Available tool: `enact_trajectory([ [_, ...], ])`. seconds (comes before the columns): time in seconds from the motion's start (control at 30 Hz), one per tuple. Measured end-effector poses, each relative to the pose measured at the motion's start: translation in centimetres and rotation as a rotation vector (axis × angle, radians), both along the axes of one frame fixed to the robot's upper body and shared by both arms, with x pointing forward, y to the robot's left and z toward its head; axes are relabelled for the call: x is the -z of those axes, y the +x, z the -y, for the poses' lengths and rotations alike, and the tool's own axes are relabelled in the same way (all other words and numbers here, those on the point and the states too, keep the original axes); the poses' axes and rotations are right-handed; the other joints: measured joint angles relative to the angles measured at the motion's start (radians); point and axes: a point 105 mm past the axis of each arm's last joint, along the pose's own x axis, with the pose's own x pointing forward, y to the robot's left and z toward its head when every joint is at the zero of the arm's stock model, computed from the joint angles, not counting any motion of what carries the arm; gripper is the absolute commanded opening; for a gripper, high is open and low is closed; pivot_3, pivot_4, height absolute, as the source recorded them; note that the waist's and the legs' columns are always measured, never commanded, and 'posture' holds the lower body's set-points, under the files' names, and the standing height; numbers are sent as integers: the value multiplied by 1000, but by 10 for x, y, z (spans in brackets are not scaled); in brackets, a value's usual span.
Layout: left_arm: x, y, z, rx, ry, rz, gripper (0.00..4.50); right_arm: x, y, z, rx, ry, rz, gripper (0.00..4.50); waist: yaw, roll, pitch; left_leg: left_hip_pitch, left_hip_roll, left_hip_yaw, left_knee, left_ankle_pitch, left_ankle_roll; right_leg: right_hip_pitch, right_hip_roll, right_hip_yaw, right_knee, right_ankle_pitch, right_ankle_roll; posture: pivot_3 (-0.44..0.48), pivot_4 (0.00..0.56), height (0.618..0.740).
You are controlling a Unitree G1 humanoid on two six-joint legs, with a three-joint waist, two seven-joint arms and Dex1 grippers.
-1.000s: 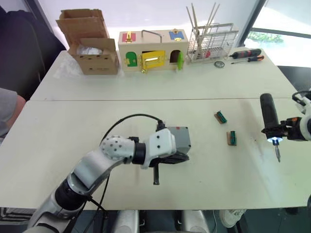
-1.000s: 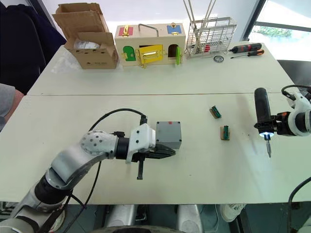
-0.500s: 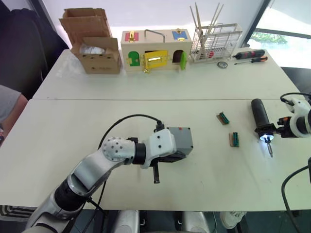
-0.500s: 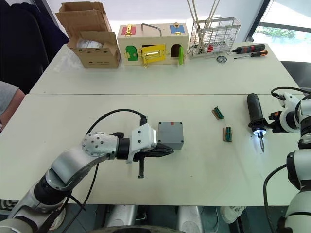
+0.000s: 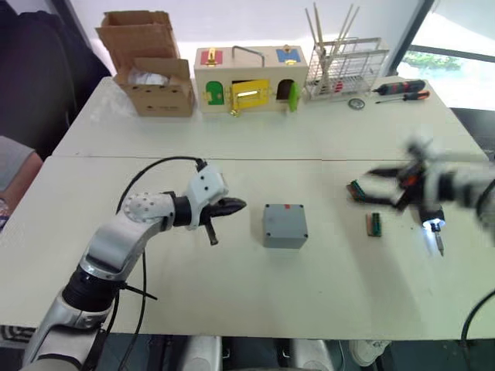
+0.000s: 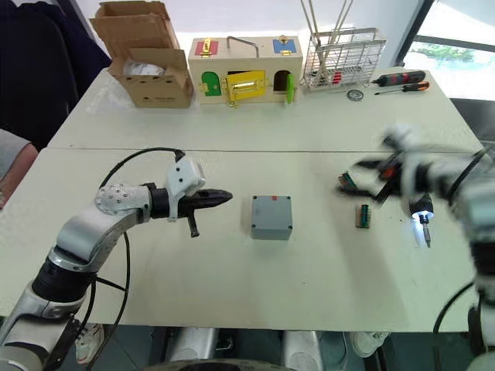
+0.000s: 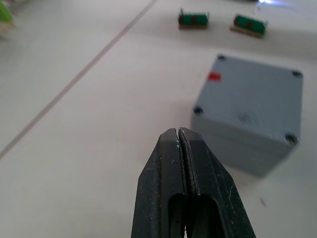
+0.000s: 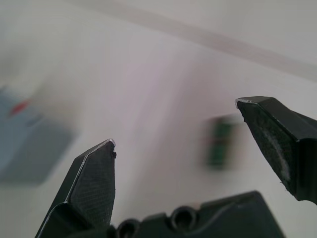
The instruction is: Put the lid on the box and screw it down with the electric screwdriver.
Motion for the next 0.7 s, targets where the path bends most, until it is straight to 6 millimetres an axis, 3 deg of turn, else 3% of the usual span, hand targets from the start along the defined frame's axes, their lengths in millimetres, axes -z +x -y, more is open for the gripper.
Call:
enact_trajectory([
  [0.07,15,-4,3,29,45,-41,0,17,-23,-14,-57,-6,-60,4465,8,0,0,0,-2,-1,2,0,2,1,-2,1,-1,1,-1,0,150,728],
  [0.2,38,-9,12,79,110,-66,0,22,-37,-30,-83,-2,-49,4465,5,-4,-2,2,-1,-2,3,-2,9,2,-2,3,-3,2,-7,0,150,728],
  [0.33,48,-4,25,78,82,-84,0,29,-39,-44,-85,29,-35,4465,6,-5,-2,1,-2,-2,2,1,4,1,0,3,-1,4,-3,0,150,728],
  [0.53,46,6,42,123,81,-48,0,38,-38,-61,-97,36,-29,4465,7,-6,-2,1,-2,-2,2,-2,9,0,0,3,0,4,-4,0,150,728],
  [0.7,53,12,46,153,106,-62,0,41,-41,-64,-89,17,-39,4465,6,-6,-2,1,-2,-2,2,-2,9,0,0,3,0,4,-4,0,150,728],
])
